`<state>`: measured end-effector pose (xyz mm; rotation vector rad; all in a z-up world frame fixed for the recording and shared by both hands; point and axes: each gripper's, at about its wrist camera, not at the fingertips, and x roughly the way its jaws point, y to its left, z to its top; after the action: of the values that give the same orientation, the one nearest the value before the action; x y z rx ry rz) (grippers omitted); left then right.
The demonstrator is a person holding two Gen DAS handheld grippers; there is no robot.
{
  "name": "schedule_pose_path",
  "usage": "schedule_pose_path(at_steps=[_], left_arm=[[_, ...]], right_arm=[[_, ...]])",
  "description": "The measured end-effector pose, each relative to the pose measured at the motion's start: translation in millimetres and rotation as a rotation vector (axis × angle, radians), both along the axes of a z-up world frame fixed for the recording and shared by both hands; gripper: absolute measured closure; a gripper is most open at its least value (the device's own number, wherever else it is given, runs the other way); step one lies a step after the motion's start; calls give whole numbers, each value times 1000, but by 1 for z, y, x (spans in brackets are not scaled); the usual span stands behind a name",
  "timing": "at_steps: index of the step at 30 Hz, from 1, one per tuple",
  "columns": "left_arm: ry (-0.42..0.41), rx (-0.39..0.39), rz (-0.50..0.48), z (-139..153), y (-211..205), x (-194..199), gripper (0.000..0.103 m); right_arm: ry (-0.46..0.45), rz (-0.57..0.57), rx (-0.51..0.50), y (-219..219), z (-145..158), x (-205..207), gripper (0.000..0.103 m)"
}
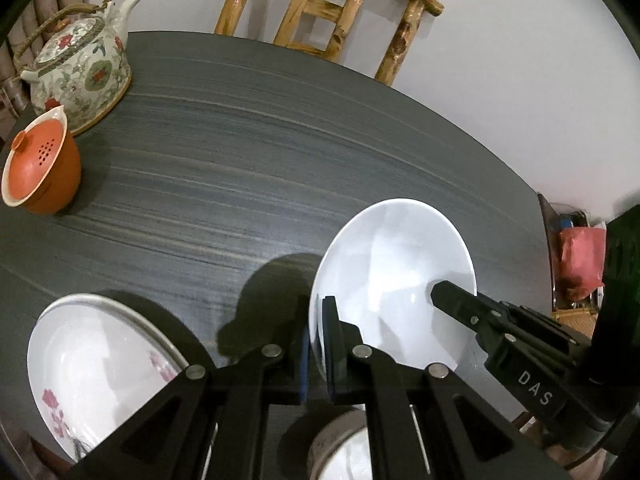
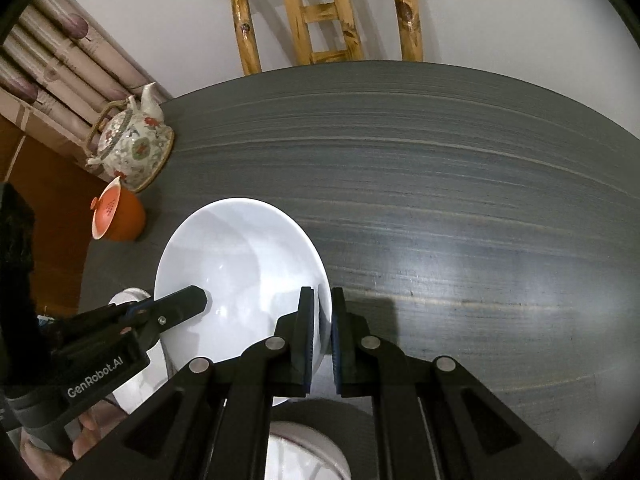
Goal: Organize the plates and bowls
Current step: 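Carry the pink-patterned bowl with both tools over the nested bowls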
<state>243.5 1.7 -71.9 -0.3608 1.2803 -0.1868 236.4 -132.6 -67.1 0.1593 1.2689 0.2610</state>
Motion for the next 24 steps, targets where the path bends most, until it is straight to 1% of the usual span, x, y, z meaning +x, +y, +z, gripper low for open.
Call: schedule_pose_path(at_steps=[4, 12, 24], left_arm=[[0, -5, -9, 4, -2, -14, 98], [-15, 9, -29, 13, -10, -42, 98], [-22, 19, -47, 20, -21, -85, 98]], right_arm=[[-5, -7, -3, -3, 6, -17, 94], [-12, -17, 6, -10, 16, -48, 94], [-21, -35, 20, -19, 24, -92, 94]])
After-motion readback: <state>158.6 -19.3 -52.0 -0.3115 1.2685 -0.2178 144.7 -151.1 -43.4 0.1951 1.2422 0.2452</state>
